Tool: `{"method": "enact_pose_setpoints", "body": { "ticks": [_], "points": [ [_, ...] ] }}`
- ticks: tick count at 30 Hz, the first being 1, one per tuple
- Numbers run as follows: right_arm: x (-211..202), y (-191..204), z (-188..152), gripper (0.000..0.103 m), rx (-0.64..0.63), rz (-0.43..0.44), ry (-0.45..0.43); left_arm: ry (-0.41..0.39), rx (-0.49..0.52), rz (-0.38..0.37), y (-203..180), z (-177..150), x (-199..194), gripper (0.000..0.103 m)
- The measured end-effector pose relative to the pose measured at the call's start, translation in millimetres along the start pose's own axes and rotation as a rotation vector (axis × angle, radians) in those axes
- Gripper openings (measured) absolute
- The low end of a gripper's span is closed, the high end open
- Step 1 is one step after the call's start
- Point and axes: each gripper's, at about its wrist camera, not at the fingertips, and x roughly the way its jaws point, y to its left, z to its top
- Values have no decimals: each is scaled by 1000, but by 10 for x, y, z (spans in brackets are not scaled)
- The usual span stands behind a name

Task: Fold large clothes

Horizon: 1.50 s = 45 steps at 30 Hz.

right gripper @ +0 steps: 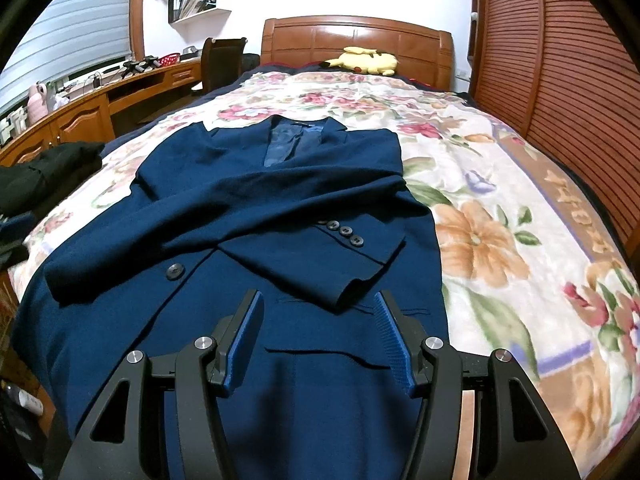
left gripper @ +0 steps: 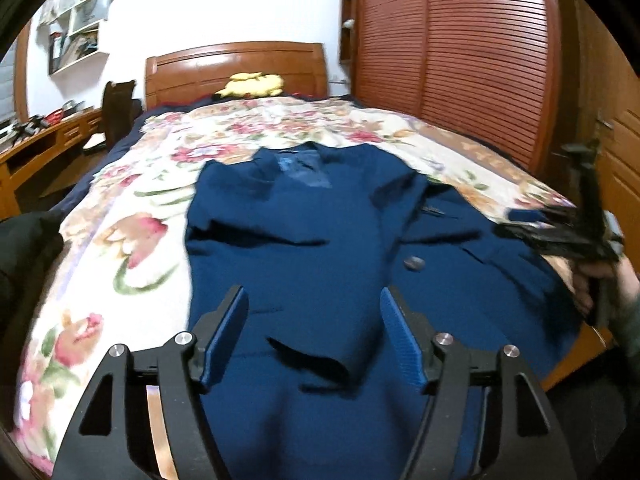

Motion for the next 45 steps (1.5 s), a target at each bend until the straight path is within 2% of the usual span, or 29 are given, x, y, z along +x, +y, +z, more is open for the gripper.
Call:
{"method": "enact_pose_setpoints", "body": {
  "ticks": [4,8,12,15,16,17,18,22,28,30,33,36,37,40,42,44,45],
  "points": [
    [-2,11,-2,59,-3,4,0,59,-58,30,210,6,302,69],
    [-6,34,-3,59,-12,19,-4,130,-69,20,229,-105,499,69],
    [-26,77,-4,59,-22,34,-12,191,-64,-26,134,-260,571,69],
    [-29,82,-9,59,-26,37,-15,209,-74,-82,61,-302,556,47],
    [-26,80,-13,59,-27,36,-14,211,-79,-103,39,-306,538,38],
    [-21,79,-13,59,-28,35,-13,214,-79,-116,17,-298,525,21],
    [-17,76,-13,59,-29,34,-13,217,-78,-136,1,-285,516,17],
    [-20,64,-8,59,-22,30,-15,174,-26,-111,-136,-191,364,13],
    [-36,66,-12,59,-23,28,-19,89,56,-138,-481,-76,10,12],
    [-42,49,-16,59,-22,24,-19,101,82,-156,-582,-97,-21,13],
    [-48,38,-19,59,-21,24,-20,127,104,-190,-683,-155,-28,23],
    [-48,38,-19,59,-21,24,-20,99,117,-206,-707,-177,-111,36],
    [-48,38,-18,59,-22,24,-20,85,118,-202,-704,-175,-147,42],
    [-55,18,-12,59,-22,25,-21,48,109,-166,-624,-140,-200,45],
    [-57,15,-16,59,-24,24,-20,56,99,-142,-545,-128,-162,53],
    [-58,15,-14,59,-23,25,-21,60,95,-116,-469,-130,-111,70],
    [-57,15,-17,59,-23,25,-21,58,91,-101,-421,-139,-84,73]
  ]
}}
